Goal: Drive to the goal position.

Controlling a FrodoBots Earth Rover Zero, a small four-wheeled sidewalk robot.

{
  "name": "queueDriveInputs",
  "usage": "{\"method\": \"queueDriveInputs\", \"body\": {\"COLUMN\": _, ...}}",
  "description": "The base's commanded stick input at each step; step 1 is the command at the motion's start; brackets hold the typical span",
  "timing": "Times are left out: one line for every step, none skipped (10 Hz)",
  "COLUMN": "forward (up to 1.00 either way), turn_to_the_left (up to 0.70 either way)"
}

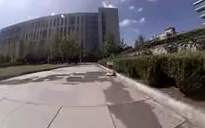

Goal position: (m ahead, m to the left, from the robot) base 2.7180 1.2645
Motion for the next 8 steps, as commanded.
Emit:
{"method": "queueDriveInputs", "body": {"forward": 0.7, "turn_to_the_left": -0.34}}
{"method": "queueDriveInputs", "body": {"forward": 0.7, "turn_to_the_left": -0.34}}
{"method": "queueDriveInputs", "body": {"forward": 0.7, "turn_to_the_left": -0.34}}
{"method": "queueDriveInputs", "body": {"forward": 0.7, "turn_to_the_left": -0.34}}
{"method": "queueDriveInputs", "body": {"forward": 0.7, "turn_to_the_left": -0.34}}
{"method": "queueDriveInputs", "body": {"forward": 0.7, "turn_to_the_left": -0.31}}
{"method": "queueDriveInputs", "body": {"forward": 0.7, "turn_to_the_left": -0.21}}
{"method": "queueDriveInputs", "body": {"forward": 0.7, "turn_to_the_left": 0.0}}
